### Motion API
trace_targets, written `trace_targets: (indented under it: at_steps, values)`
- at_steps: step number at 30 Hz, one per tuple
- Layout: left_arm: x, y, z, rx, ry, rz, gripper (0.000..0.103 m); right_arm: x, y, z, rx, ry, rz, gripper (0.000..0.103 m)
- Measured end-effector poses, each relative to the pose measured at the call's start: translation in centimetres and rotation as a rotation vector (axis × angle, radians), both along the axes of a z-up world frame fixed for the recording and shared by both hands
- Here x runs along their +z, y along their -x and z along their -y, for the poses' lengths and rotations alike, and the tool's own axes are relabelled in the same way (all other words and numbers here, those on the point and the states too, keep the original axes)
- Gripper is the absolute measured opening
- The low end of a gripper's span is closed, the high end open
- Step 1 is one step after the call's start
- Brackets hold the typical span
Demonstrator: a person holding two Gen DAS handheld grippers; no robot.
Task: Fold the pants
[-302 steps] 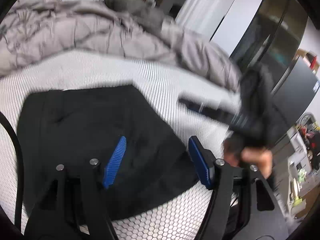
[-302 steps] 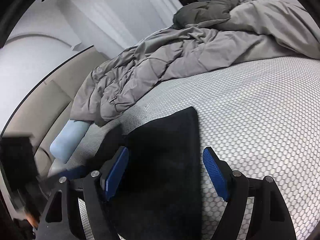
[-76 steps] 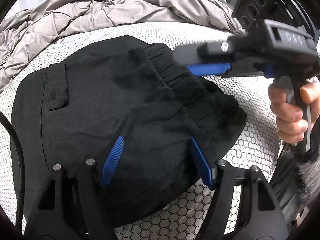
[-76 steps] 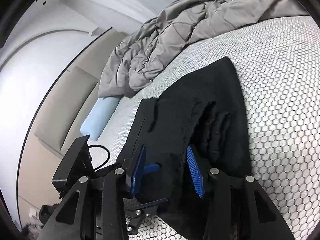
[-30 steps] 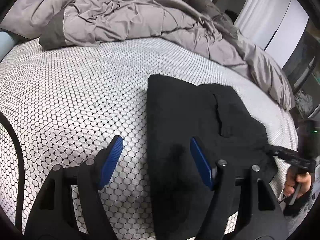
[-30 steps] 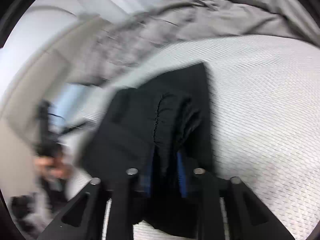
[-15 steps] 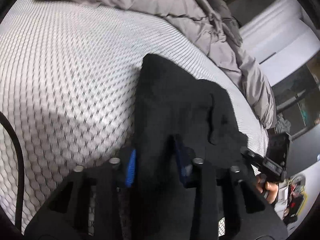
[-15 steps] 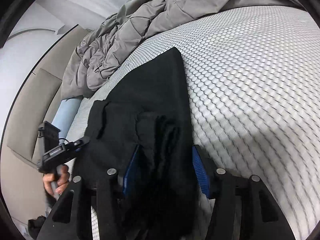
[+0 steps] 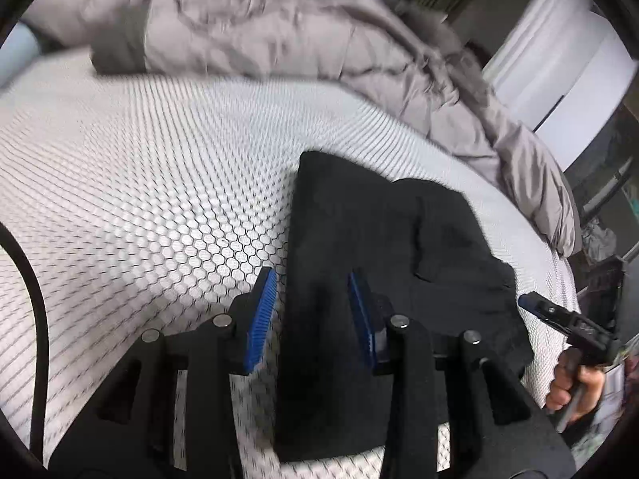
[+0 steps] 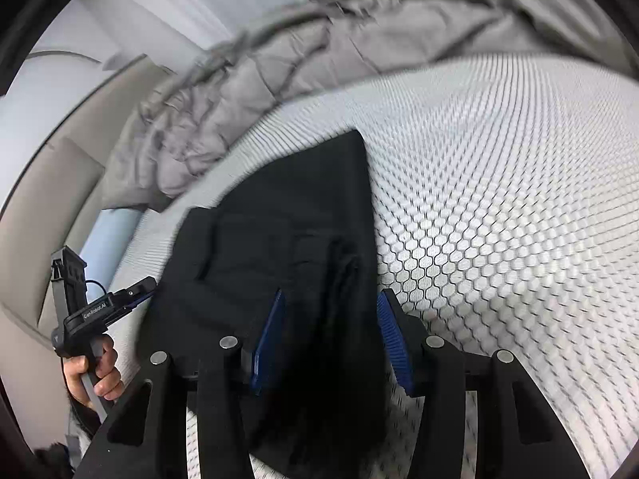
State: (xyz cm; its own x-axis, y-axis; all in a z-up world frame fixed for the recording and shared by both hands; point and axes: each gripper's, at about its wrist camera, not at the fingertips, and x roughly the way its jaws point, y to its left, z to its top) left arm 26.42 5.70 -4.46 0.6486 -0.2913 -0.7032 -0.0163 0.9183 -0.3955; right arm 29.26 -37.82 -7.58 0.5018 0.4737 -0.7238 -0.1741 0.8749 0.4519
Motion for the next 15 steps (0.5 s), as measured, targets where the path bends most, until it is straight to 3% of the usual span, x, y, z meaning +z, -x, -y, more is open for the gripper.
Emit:
trace_targets:
  at_steps: [3,5,8,10,12,15]
  values:
    - [1.4,2.0,3.4,-0.112,-0.073,0.069,0.073,0.6,2.7,0.1,0.096,-0.058,0.012,0.049]
    - [0.8,2.5,6.6,-0.192,-0.108,0.068,0.074,-0.3,3.5,-0.3,0.163,-0.100,-0.031,0.049]
    - [-1.5,2.3,12.0,-0.346,-0.159,0.027,0.074,-2.5,3.5,-1.4,0.194,-0.045,-0.091,0.049]
    - [-2.4,2.2,14.2,-0.343,-0.223,0.019,0.075,-3.2,3.4,-1.8,0.200,-0.010,-0.085,0.038]
    - [-2.6,2.4,15.8,-0.368,-0.263,0.040,0.075,-2.3,3.5,-1.9,0.221,-0.028,-0.049,0.014]
    - [-2.8,2.6,16.9,-0.392,-0.267,0.047,0.075,-0.7,4.9,-1.0,0.248,-0.019,0.004,0.011]
